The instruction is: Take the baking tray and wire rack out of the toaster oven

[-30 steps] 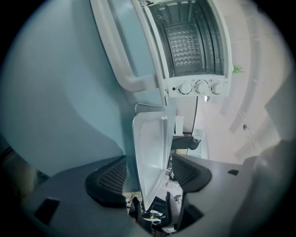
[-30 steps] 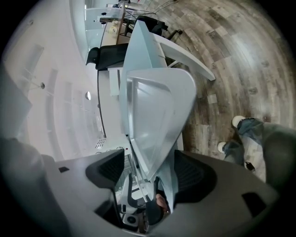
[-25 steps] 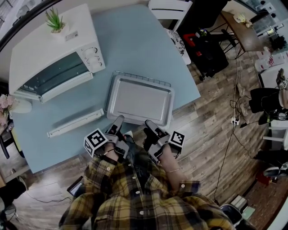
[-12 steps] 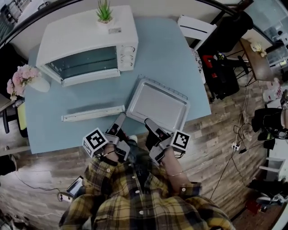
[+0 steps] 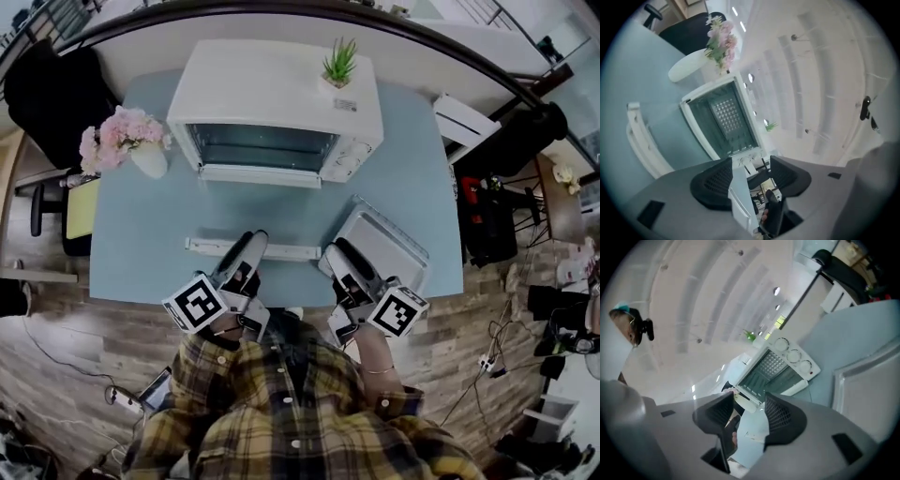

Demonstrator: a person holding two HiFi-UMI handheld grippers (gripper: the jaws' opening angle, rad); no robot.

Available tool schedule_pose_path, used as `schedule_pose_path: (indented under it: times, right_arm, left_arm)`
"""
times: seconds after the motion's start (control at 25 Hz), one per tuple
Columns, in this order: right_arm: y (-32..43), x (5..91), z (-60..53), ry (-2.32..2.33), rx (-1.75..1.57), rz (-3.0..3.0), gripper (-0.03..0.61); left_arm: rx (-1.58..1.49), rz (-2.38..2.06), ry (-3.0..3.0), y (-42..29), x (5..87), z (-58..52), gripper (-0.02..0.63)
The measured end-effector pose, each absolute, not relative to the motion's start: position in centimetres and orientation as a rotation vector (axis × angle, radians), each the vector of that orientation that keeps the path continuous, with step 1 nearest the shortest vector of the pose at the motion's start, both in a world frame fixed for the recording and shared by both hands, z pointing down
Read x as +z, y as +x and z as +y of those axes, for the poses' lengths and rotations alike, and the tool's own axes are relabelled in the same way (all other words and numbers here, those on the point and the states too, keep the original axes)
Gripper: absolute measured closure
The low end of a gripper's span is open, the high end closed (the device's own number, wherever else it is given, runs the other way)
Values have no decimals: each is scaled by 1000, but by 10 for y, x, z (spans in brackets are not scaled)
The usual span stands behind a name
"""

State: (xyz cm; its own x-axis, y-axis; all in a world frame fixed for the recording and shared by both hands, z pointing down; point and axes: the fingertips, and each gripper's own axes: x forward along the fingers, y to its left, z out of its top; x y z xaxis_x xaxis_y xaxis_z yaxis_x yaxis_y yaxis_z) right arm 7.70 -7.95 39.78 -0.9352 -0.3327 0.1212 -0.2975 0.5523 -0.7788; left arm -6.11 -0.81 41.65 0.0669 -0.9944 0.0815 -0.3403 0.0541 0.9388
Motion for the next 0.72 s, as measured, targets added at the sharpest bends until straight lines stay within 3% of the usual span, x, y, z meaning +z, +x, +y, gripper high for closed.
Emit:
schedule_pose_path:
  times: [0.4, 0.72]
  right_arm:
    - [3, 346, -60, -526, -637, 3025, 495]
    - [-14, 348, -56, -651, -336, 3123, 543]
  left_arm:
    - [-696, -1660, 1879, -134, 351, 15, 484]
    - [-494, -1720, 2033, -148, 346, 19, 554]
